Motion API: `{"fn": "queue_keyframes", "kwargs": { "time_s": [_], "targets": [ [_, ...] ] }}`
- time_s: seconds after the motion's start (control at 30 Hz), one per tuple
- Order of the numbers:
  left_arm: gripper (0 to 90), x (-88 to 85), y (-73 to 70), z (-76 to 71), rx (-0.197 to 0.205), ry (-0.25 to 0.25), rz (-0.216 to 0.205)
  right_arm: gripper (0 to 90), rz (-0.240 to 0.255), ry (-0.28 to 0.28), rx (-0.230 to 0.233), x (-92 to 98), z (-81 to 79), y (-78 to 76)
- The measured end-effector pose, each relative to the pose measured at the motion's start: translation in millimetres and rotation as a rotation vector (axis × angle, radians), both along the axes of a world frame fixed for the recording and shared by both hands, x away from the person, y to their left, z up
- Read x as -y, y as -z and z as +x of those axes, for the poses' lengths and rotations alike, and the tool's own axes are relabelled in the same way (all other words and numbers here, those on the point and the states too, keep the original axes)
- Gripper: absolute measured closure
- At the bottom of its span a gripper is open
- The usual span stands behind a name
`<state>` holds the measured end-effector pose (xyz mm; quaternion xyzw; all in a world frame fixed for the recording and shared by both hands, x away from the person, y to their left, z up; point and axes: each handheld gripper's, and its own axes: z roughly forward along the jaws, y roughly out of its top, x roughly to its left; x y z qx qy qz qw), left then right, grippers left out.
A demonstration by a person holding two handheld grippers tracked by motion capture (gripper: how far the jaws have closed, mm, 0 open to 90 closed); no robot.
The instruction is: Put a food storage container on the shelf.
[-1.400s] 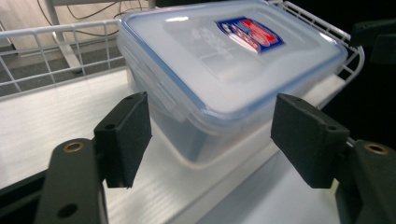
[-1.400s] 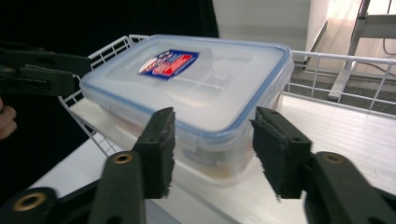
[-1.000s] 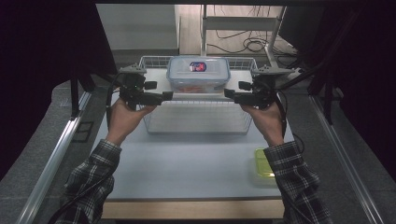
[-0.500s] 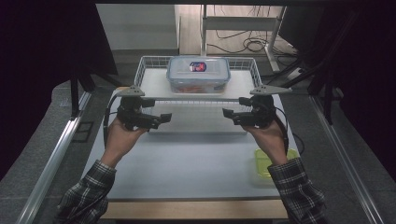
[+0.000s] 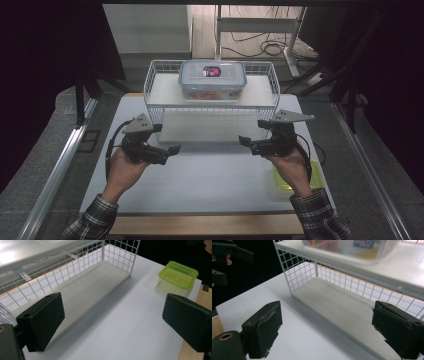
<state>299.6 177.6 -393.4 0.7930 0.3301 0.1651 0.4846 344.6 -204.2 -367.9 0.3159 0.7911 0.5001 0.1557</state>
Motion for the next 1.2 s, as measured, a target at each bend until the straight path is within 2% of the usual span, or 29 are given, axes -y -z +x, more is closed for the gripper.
{"fn": "queue_keyframes", "kwargs": {
  "time_s": [0.13,0.33,0.5,0.6,0.7,0.83,0.93,1.07,1.2],
  "targets": [
    [3.8,0.0,9.5,-10.8,0.013,0.012,0.002,8.3,-0.02,0.001,0.009,1.7,-9.0,7.8],
    [3.9,2.0,26.1,-26.1,0.002,0.024,0.016,6.9,-0.029,-0.011,0.016,3.0,-20.3,21.8],
    [4.3,4.2,38.4,-35.0,0.0,0.015,0.049,6.8,-0.028,-0.018,0.014,4.3,-28.3,34.1],
    [4.3,3.7,48.1,-40.3,0.001,0.01,0.055,6.8,-0.055,-0.014,0.007,4.1,-31.7,40.8],
    [4.2,0.4,58.0,-43.2,-0.006,0.008,0.079,6.8,-0.064,-0.011,0.005,4.7,-35.9,47.9],
    [4.3,-5.4,70.7,-48.1,-0.035,-0.005,0.069,6.8,-0.081,-0.003,0.007,6.0,-42.6,57.0],
    [4.4,-7.7,76.9,-53.5,-0.035,-0.02,0.074,7.2,-0.083,-0.001,0.012,6.9,-47.8,62.7],
    [4.6,-9.8,84.1,-60.6,-0.036,-0.033,0.046,10.0,-0.084,-0.006,-0.022,7.3,-53.8,72.1],
    [4.7,-9.4,93.0,-66.3,-0.04,-0.046,0.059,10.0,-0.101,-0.014,-0.036,5.9,-58.5,82.3]
  ]
}}
